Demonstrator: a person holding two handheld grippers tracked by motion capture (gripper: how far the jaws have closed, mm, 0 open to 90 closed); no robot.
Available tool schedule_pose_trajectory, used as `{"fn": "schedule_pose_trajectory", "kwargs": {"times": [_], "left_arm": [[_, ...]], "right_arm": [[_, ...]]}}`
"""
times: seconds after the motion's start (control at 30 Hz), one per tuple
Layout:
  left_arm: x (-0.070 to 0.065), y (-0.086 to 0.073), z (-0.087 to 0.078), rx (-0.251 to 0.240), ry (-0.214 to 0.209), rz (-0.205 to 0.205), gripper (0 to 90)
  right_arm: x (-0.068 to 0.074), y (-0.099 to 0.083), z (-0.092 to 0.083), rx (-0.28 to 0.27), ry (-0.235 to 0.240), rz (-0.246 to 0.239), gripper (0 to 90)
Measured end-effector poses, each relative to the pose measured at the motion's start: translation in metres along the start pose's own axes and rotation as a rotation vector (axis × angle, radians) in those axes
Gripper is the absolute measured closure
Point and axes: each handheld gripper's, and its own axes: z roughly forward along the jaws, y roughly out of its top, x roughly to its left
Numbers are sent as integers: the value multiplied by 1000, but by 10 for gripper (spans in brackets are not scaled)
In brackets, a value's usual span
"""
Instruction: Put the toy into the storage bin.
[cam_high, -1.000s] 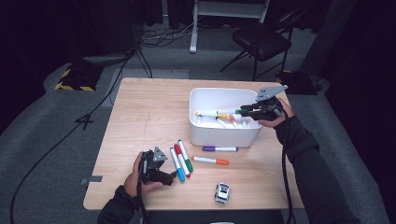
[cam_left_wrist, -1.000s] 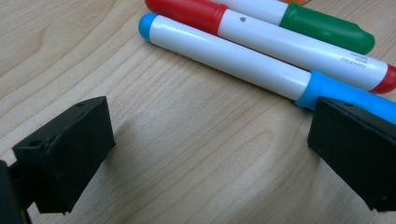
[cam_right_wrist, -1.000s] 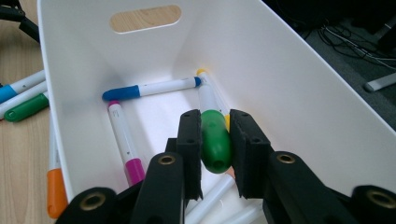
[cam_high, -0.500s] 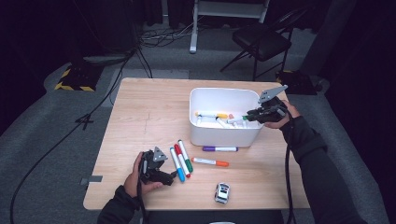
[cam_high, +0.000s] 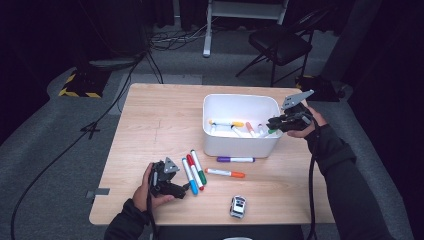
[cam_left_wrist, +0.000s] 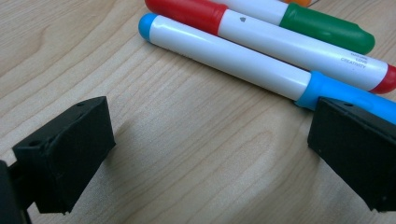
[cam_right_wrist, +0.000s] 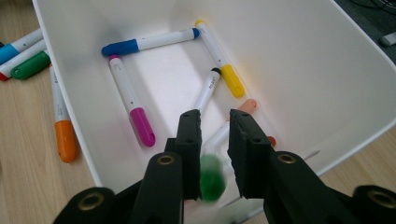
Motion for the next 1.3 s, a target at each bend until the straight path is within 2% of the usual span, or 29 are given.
{"fn": "schedule_pose_trajectory", "kwargs": {"times": [0.17,0.37,0.53,0.67,0.83,0.87,0.97,1.03,1.1,1.3], "left_arm": [[0,0,0,0,0,0,6],[0,0,0,1,0,1,6],[0,0,0,0,1,-1,6],[0,0,0,0,0,0,6],[0,0,0,1,0,1,6],[0,0,0,0,0,0,6],[0,0,0,0,1,0,6],[0,0,0,1,0,1,6],[0,0,0,0,0,-1,6],[0,0,0,1,0,1,6]], "right_arm": [[3,0,-5,-33,-17,6,702],[13,-3,-21,-145,-32,25,616],[27,-12,-37,-251,-29,8,569],[40,-20,-45,-316,-26,-1,548],[62,-33,-48,-354,-35,-45,523],[67,-37,-46,-369,-25,-49,523],[80,-46,-37,-362,-20,-68,522],[88,-52,-29,-366,10,-82,521],[95,-58,-19,-360,29,-100,519],[110,-70,18,-322,93,-100,504]]}}
